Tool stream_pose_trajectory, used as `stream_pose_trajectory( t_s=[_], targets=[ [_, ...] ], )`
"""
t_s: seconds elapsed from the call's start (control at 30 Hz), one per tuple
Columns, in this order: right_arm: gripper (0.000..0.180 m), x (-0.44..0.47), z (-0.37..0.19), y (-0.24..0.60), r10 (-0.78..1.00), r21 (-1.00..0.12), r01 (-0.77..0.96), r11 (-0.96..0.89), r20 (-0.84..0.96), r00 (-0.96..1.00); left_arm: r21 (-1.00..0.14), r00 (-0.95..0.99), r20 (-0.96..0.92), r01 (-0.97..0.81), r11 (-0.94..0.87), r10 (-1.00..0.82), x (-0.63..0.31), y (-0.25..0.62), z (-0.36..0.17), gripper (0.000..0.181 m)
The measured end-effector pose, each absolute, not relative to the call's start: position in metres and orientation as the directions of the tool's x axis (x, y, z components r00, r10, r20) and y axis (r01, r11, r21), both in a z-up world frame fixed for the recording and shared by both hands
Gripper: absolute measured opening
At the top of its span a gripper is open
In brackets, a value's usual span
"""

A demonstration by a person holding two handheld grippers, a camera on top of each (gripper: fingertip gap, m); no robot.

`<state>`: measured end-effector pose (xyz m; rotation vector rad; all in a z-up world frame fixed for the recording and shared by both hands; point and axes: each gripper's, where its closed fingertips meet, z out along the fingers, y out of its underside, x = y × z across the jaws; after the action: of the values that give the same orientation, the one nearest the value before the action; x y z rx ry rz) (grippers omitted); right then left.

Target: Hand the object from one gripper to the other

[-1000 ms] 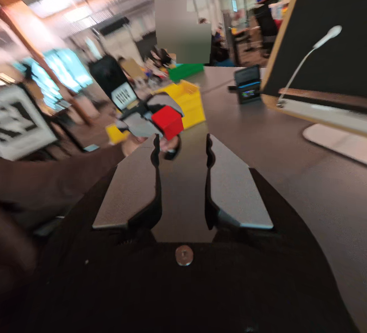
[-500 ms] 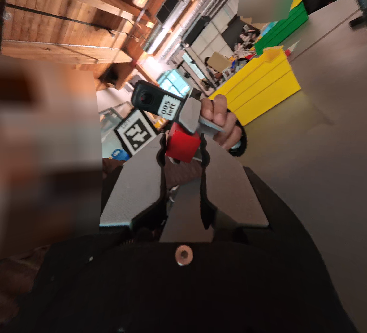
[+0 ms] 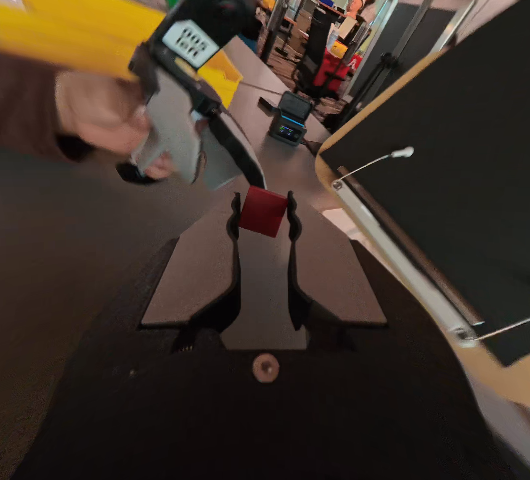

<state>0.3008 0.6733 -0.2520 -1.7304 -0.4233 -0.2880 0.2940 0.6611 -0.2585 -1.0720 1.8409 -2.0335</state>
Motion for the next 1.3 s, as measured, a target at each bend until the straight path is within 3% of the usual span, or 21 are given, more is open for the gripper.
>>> stream_pose_trajectory(
  t_s=[0.13, 0.27, 0.33, 0.37, 0.47, 0.53, 0.67, 0.77, 0.83, 1.0, 1.07, 1.13, 1.2, 1.3],
  targets=[
    [0.029, 0.283, -0.266, 0.683, 0.096, -0.680, 0.706, -0.199, 0.703, 0.705, -0.867, -0.724, 0.492, -0.360, -0.345, -0.483, 0.295, 0.669, -0.248, 0.055],
    [0.030, 0.279, -0.273, 0.690, 0.080, -0.577, 0.778, -0.247, 0.788, 0.610, -0.855, -0.710, 0.515, -0.464, -0.232, -0.480, 0.294, 0.651, -0.272, 0.049],
    [0.029, 0.278, -0.277, 0.690, 0.089, -0.552, 0.794, -0.255, 0.804, 0.588, -0.883, -0.704, 0.452, -0.442, -0.161, -0.548, 0.298, 0.651, -0.282, 0.031],
    [0.029, 0.279, -0.279, 0.690, 0.084, -0.554, 0.790, -0.264, 0.803, 0.591, -0.894, -0.703, 0.420, -0.428, -0.131, -0.574, 0.300, 0.652, -0.284, 0.031],
    [0.028, 0.288, -0.285, 0.688, 0.087, -0.616, 0.723, -0.314, 0.739, 0.668, -0.931, -0.678, 0.299, -0.361, -0.050, -0.672, 0.304, 0.662, -0.286, 0.030],
    [0.031, 0.296, -0.288, 0.684, 0.110, -0.722, 0.608, -0.331, 0.610, 0.784, -0.957, -0.625, 0.185, -0.291, 0.006, -0.759, 0.309, 0.678, -0.283, 0.029],
    [0.039, 0.297, -0.281, 0.680, 0.181, -0.937, 0.184, -0.298, 0.134, 0.974, -0.976, -0.498, -0.115, -0.104, 0.191, -0.859, 0.310, 0.700, -0.268, 0.025],
    [0.047, 0.289, -0.261, 0.676, 0.304, -0.962, -0.152, -0.228, -0.219, 0.927, -0.956, -0.480, -0.262, 0.010, 0.294, -0.837, 0.303, 0.690, -0.257, 0.025],
    [0.049, 0.288, -0.249, 0.674, 0.359, -0.930, -0.313, -0.191, -0.363, 0.860, -0.918, -0.457, -0.382, 0.083, 0.389, -0.803, 0.299, 0.680, -0.253, 0.025],
    [0.048, 0.271, -0.253, 0.679, 0.415, -0.902, -0.358, -0.241, -0.430, 0.802, -0.766, -0.363, -0.619, 0.084, 0.637, -0.696, 0.303, 0.665, -0.270, 0.025],
    [0.027, 0.278, -0.261, 0.683, 0.369, -0.900, -0.354, -0.255, -0.429, 0.825, -0.688, -0.323, -0.704, 0.089, 0.721, -0.632, 0.303, 0.665, -0.273, 0.026],
    [0.025, 0.281, -0.270, 0.684, 0.339, -0.900, -0.323, -0.292, -0.414, 0.845, -0.641, -0.312, -0.737, 0.041, 0.767, -0.599, 0.305, 0.669, -0.280, 0.026],
    [0.025, 0.286, -0.275, 0.686, 0.291, -0.921, -0.249, -0.300, -0.337, 0.896, -0.627, -0.297, -0.746, 0.012, 0.779, -0.596, 0.308, 0.672, -0.284, 0.026],
    [0.024, 0.304, -0.278, 0.686, 0.139, -0.957, 0.032, -0.289, -0.008, 0.990, -0.750, -0.389, -0.598, -0.036, 0.661, -0.700, 0.308, 0.672, -0.291, 0.040]
  ],
)
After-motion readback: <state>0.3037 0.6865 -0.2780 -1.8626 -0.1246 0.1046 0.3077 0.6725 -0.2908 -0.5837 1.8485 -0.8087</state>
